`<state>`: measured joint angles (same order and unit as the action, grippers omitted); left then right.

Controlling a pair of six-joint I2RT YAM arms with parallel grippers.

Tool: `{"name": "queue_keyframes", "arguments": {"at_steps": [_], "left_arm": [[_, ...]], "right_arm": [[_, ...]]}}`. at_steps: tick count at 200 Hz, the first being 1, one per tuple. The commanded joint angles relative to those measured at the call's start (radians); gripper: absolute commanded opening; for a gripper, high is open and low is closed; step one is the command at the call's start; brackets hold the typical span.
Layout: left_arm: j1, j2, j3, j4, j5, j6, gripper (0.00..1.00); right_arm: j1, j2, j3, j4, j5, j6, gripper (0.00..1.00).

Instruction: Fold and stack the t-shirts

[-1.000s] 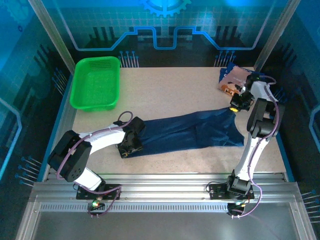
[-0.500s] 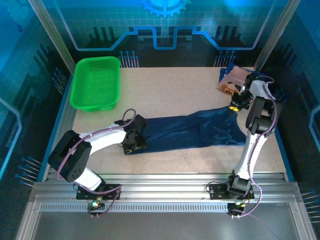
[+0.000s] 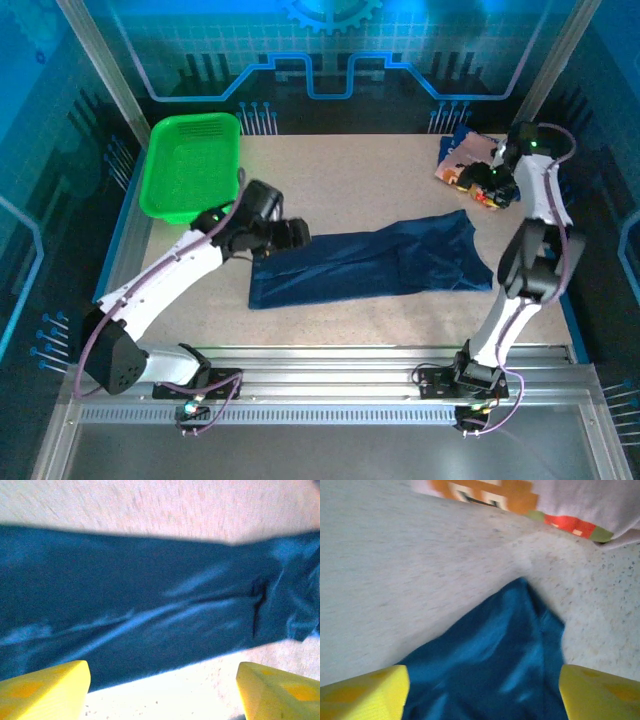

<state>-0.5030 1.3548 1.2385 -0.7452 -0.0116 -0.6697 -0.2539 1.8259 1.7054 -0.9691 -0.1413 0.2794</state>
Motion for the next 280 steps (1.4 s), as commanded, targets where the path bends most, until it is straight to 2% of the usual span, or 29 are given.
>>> {"name": "queue_keyframes", "arguments": {"at_steps": [1, 26, 36, 42, 50, 57, 68, 107, 128, 168, 200, 219, 228, 239, 264, 280], "left_arm": [[0.094, 0.069, 0.094, -0.119, -0.057, 0.041, 0.78], [0.118, 0.201, 0.179, -0.072, -0.045, 0.084, 0.76], [0.119, 0.262, 0.202, -0.049, -0.024, 0.102, 0.71], [0.119, 0.3, 0.211, -0.035, -0.005, 0.108, 0.65], [0.119, 0.349, 0.219, -0.02, 0.012, 0.115, 0.51], [0.121, 0.388, 0.228, -0.024, 0.02, 0.117, 0.39], [0.121, 0.453, 0.242, -0.031, 0.023, 0.121, 0.26], [0.144, 0.598, 0.174, -0.03, 0.021, 0.102, 0.11], [0.156, 0.62, 0.086, -0.015, -0.008, 0.085, 0.1], [0.165, 0.627, -0.02, -0.011, -0.032, 0.036, 0.1], [0.157, 0.584, -0.109, 0.0, 0.006, -0.031, 0.1], [0.125, 0.56, -0.138, -0.002, 0.031, -0.061, 0.1], [0.105, 0.552, -0.14, -0.011, 0.042, -0.074, 0.11], [0.079, 0.544, -0.139, -0.024, 0.063, -0.093, 0.11], [0.018, 0.525, -0.146, -0.038, 0.117, -0.134, 0.12], [-0.018, 0.517, -0.147, -0.058, 0.129, -0.146, 0.12]], "right_arm": [[0.075, -0.177, -0.148, 0.018, -0.044, 0.031, 0.84], [0.158, -0.248, -0.325, 0.034, -0.025, 0.11, 0.78], [0.176, -0.244, -0.401, 0.077, -0.027, 0.149, 0.71], [0.18, -0.231, -0.436, 0.096, -0.027, 0.18, 0.57], [0.18, -0.195, -0.466, 0.118, -0.03, 0.219, 0.39], [0.185, -0.164, -0.482, 0.141, -0.022, 0.245, 0.3], [0.201, -0.11, -0.492, 0.169, 0.025, 0.273, 0.27], [0.258, 0.141, -0.364, 0.131, 0.154, 0.349, 0.2], [0.278, 0.261, -0.26, 0.084, 0.199, 0.37, 0.2], [0.307, 0.459, 0.084, -0.052, 0.229, 0.364, 0.24], [0.327, 0.739, 0.557, -0.236, 0.21, 0.32, 0.26], [0.328, 0.938, 0.908, -0.354, 0.166, 0.319, 0.26], [0.328, 1.001, 1.021, -0.368, 0.134, 0.325, 0.27], [0.325, 1.031, 1.047, -0.302, 0.059, 0.345, 0.28], [0.32, 1.007, 0.876, 0.101, -0.304, 0.435, 0.34], [0.33, 1.082, 0.975, 0.201, -0.407, 0.515, 0.38]]}}
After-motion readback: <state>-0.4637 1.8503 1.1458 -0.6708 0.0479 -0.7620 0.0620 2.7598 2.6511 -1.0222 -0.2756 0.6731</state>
